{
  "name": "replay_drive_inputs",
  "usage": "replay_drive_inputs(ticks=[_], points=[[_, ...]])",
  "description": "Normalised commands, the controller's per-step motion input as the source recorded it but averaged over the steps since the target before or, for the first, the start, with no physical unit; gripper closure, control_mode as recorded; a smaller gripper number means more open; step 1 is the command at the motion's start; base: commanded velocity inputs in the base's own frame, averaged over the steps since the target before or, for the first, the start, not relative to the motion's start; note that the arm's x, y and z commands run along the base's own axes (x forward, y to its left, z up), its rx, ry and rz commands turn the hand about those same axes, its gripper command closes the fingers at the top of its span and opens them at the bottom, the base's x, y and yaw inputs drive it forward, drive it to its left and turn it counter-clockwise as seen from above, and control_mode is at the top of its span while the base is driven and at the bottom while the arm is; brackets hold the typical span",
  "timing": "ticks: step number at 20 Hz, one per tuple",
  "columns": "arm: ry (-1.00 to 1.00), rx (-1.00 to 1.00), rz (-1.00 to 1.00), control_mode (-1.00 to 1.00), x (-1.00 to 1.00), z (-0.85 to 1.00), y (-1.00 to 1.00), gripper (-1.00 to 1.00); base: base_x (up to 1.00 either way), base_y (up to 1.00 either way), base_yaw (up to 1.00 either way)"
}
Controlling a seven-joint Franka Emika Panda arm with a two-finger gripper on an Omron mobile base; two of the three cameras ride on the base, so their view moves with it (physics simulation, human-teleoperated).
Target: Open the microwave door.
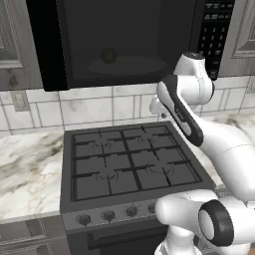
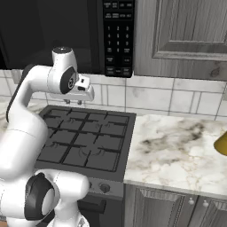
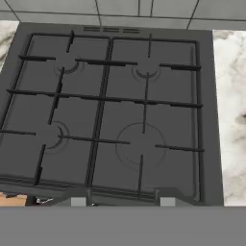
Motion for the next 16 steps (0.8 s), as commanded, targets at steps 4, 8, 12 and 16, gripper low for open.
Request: replay_drive_inputs(ticks=[4, 8, 12, 16], points=[[-0.14, 0.0, 0.0, -1.0, -0.25, 0.0, -0.06, -1.0, 0.0, 0.0, 0.0], [-0.46, 0.03, 0.01, -1.0, -0.59, 0.27, -0.24, -1.0, 0.0, 0.0, 0.0], [-0.52, 0.02, 0.01, -1.0, -0.42, 0.53, -0.2, -1.0, 0.0, 0.0, 0.0], [-0.24, 0.0, 0.0, -1.0, -0.26, 0.85, -0.13, -1.0, 0.0, 0.0, 0.0]])
